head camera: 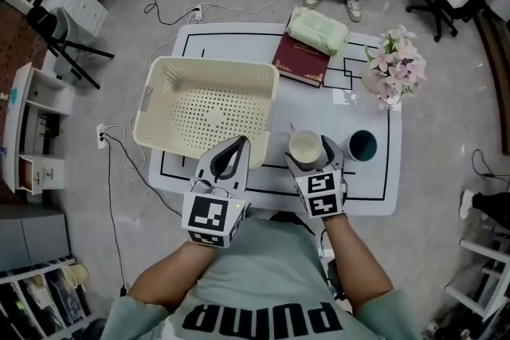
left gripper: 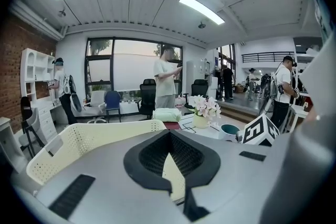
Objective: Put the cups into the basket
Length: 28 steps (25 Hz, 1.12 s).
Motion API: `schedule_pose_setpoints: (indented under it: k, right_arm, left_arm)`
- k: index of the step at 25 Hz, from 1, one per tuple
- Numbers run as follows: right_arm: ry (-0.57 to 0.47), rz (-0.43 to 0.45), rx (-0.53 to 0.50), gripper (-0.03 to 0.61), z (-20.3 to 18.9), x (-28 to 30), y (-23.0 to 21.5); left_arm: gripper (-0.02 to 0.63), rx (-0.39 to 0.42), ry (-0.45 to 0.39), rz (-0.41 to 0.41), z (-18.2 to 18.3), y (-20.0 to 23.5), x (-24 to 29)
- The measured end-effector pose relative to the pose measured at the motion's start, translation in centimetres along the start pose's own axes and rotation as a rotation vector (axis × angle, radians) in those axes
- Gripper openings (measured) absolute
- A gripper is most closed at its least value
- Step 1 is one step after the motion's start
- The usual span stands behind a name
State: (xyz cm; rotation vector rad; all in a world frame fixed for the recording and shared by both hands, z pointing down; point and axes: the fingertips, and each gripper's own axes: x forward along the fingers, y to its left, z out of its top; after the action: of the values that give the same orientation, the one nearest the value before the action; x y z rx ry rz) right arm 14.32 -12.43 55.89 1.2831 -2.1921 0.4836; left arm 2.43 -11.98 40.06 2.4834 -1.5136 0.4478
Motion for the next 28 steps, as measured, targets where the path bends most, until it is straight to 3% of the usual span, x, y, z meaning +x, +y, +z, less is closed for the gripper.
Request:
schedule_pose_setpoints:
  k: [11,16,28]
  right_arm:
    - [-0.01,0.017,-0.034,0.396,0.0,-0.4,-0.3]
    - [-0.033,-0.016,0.0,0.396,1.1,-1.8,-0.4]
    - [-0.165,-0.088,0.039,0.396,8.0,-8.4,1.5]
  left_arm:
    - [0.006,-0.029,-0.014,0.057,0.3,0.3,-0.5]
    - [0.005,-0.038,-0.016,0.025,-0.2,0.7,-0.6]
    - [0.005,-0.034,-0.05,-0.059,1.1,3.0,-1.2]
